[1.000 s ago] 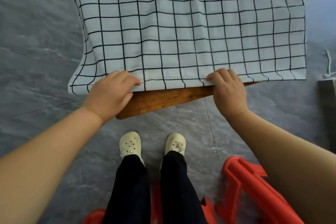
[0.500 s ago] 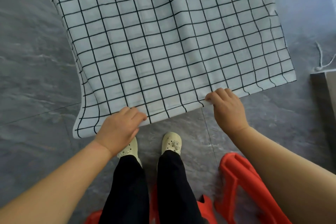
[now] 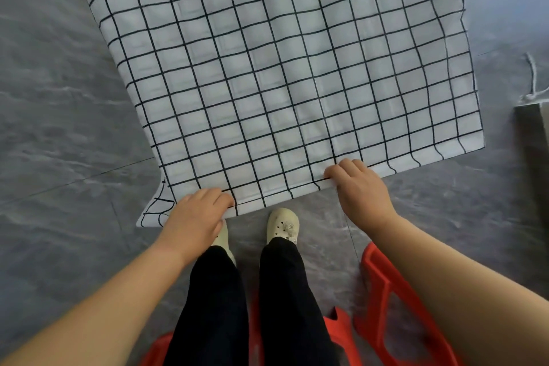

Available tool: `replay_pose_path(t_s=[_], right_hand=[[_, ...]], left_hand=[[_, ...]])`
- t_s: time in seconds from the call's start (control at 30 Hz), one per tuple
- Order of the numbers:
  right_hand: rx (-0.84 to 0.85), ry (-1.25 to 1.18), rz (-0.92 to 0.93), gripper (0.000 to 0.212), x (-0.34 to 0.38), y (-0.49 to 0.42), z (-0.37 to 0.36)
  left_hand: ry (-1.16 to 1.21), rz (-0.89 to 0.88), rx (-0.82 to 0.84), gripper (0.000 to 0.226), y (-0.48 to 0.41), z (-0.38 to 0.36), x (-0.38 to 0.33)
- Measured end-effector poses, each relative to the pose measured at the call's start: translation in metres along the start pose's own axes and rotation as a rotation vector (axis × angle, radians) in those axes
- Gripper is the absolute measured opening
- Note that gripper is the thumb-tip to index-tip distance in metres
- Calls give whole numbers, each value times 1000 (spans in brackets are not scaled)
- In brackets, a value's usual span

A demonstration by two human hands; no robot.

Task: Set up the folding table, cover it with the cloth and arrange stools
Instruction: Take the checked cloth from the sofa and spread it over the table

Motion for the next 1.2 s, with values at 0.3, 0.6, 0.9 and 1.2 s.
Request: replay_pose_path(t_s=[0.3,0.6,0.9,1.2], right_hand=[[2,-36,-2,46,-1,11,-7],[301,-47,289,60,1,-18,13],[150,86,-272,82,-37,-114,54],[277,82,-389,85,-25,-129,62]], left_hand=[[-11,-4,44,67,10,-10,-8],[-121,-47,-98,68,-26,22,-2],[-100,310,51,78,-111,66,8],[-48,424,158,82,-129,77,-1]])
Point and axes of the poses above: each hand's wrist, its own y-axis away from the middle knuckle, its own z-axis out of the back of the hand, x = y × z, the point moved 1 cm from there along -y, towards the middle knuckle, and after that the axes turned 6 degrees about -y, right-handed, at the moved point
